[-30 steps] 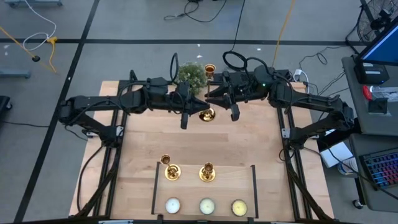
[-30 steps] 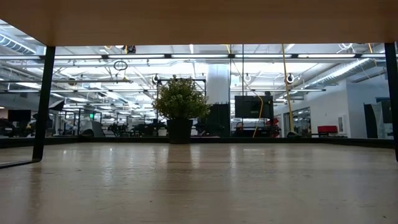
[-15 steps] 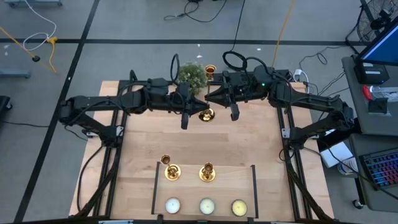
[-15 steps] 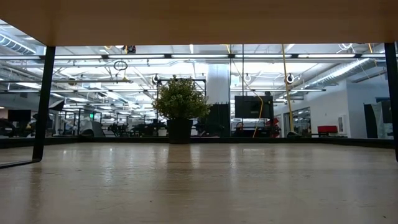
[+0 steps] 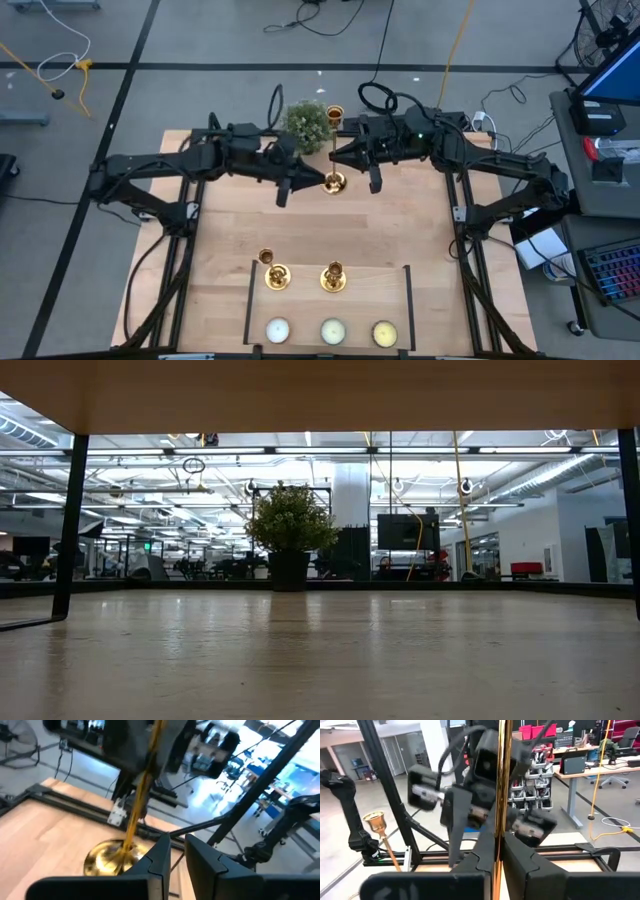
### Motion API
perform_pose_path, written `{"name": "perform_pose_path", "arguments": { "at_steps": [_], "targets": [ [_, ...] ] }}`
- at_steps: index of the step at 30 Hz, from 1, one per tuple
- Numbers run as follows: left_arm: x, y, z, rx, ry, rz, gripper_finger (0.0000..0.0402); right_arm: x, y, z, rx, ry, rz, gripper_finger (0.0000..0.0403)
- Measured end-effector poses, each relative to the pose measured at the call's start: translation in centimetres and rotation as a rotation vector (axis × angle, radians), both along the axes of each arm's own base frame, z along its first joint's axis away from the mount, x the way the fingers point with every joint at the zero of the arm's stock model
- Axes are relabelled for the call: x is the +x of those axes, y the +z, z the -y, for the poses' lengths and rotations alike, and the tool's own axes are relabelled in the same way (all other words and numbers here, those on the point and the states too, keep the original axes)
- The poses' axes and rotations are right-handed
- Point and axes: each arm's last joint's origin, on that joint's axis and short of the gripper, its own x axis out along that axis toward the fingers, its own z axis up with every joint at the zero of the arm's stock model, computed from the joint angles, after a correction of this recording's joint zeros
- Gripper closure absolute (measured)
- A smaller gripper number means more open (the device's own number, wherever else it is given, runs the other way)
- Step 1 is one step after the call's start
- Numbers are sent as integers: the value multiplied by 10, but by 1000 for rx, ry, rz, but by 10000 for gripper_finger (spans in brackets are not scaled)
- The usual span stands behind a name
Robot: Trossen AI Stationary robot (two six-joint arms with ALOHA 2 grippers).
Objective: Pick & Place candle stick holders
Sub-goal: Put the gold candle stand on the shelf
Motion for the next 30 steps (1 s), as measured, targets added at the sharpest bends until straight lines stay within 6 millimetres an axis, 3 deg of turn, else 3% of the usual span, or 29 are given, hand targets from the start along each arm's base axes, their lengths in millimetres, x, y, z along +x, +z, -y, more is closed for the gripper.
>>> {"name": "perform_pose_path", "arguments": {
  "at_steps": [4, 9, 16, 25, 30],
  "targets": [
    [-21, 8, 2, 4, 59, -36, 338, 0, 0, -1, 1, 9, 1, 392],
    [-60, 12, -1, 22, 341, -171, 338, -4, 4, -7, 16, 25, 9, 392],
    [-111, 19, 4, 9, 543, -251, 337, -23, 12, -37, -33, -5, -28, 391],
    [-134, 24, 15, 21, 509, -248, 337, -50, 18, -94, -83, -242, -79, 391],
    [-134, 22, 24, 35, 440, -271, 337, -55, 3, -128, -72, -325, -98, 390]
  ]
}}
